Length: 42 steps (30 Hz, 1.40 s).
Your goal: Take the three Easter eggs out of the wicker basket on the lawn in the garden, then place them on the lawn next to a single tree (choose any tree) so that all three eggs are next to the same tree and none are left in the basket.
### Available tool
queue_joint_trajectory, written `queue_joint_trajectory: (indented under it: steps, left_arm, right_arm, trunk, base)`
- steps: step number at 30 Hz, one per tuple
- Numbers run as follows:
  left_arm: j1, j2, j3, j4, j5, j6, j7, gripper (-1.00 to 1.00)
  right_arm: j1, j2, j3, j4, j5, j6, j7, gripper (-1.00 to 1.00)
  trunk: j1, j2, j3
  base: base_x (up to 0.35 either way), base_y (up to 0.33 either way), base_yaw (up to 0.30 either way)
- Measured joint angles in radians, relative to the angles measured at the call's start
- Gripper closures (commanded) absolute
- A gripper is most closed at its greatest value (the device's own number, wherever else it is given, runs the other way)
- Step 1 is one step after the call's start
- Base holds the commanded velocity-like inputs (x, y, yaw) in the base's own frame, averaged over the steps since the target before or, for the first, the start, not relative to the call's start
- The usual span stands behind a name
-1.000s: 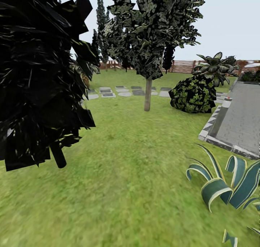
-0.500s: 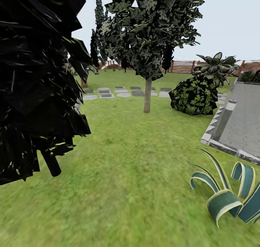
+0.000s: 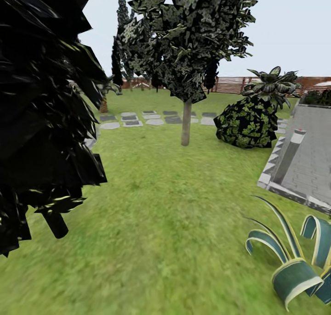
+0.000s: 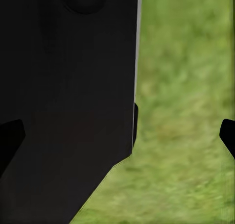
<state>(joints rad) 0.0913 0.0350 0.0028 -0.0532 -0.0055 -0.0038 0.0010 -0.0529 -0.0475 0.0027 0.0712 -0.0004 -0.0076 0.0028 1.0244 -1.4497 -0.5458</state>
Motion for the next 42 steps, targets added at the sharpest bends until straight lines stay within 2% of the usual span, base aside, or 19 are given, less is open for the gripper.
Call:
queue_joint_trajectory:
  steps: [8,42]
  left_arm:
    - [0.0,-0.001,0.0,0.001,0.0,0.0,0.0,-1.0]
    - [0.0,-0.001,0.0,0.0,0.0,0.001,0.0,-1.0]
  right_arm:
    - [0.0,0.0,0.0,0.0,0.0,0.0,0.001,-1.0]
    - [0.0,0.0,0.0,0.0,0.0,0.001,0.001,-1.0]
  trunk:
    - [0.0,0.0,-0.001]
    - [0.0,0.0,-0.001]
  base:
    - [0.295,0.0,-0.183]
    - [0.26,0.0,-0.002]
